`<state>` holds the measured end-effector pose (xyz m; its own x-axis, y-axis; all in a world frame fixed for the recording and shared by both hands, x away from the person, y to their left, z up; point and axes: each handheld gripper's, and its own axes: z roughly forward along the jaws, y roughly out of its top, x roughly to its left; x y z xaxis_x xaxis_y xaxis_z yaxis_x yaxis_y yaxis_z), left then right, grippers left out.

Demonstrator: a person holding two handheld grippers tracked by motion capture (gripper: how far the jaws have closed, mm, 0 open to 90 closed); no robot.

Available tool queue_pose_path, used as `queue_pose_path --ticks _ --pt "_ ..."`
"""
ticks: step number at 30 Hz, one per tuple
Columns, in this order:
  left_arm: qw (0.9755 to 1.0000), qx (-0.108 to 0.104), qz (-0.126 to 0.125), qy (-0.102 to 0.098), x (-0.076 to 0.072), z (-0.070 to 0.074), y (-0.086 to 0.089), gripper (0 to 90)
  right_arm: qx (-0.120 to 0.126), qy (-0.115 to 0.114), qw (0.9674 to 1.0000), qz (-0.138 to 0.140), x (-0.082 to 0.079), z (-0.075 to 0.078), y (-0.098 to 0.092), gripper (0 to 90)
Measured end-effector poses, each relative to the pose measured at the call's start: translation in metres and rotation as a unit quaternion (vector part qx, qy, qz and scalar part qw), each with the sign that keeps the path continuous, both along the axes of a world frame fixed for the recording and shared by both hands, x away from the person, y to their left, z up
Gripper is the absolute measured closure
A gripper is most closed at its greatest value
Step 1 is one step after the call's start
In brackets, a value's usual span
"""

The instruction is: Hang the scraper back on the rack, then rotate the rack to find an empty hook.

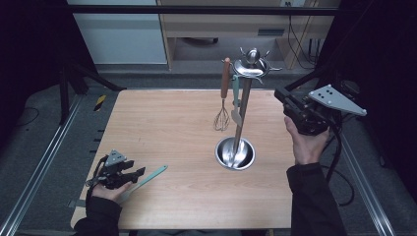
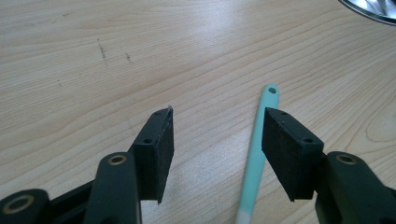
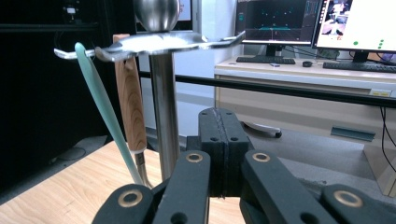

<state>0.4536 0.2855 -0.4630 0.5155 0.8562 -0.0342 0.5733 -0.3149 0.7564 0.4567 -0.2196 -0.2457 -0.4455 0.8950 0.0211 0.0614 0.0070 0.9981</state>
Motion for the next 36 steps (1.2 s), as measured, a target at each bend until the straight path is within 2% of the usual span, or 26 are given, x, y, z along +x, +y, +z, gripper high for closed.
queue_pose_path --ticks 8,18,23,36 --pt "1.0 0.006 -0.002 0.005 0.0 -0.001 -0.001 43.7 0.002 -0.01 0.9999 0.0 0.001 0.012 0.001 90.0" --pt "0.9999 0.004 -0.004 0.01 0.001 -0.003 -0.002 43.8 0.002 -0.035 0.9989 0.031 -0.006 0.024 0.018 90.0" --pt "0.9999 0.005 -0.005 0.009 0.0 -0.002 -0.003 43.6 -0.009 -0.043 0.9979 0.047 -0.01 0.027 0.027 90.0" --pt "0.9999 0.004 -0.006 0.012 0.001 -0.003 -0.003 43.4 -0.016 -0.038 0.9969 0.067 -0.01 0.026 0.041 90.0"
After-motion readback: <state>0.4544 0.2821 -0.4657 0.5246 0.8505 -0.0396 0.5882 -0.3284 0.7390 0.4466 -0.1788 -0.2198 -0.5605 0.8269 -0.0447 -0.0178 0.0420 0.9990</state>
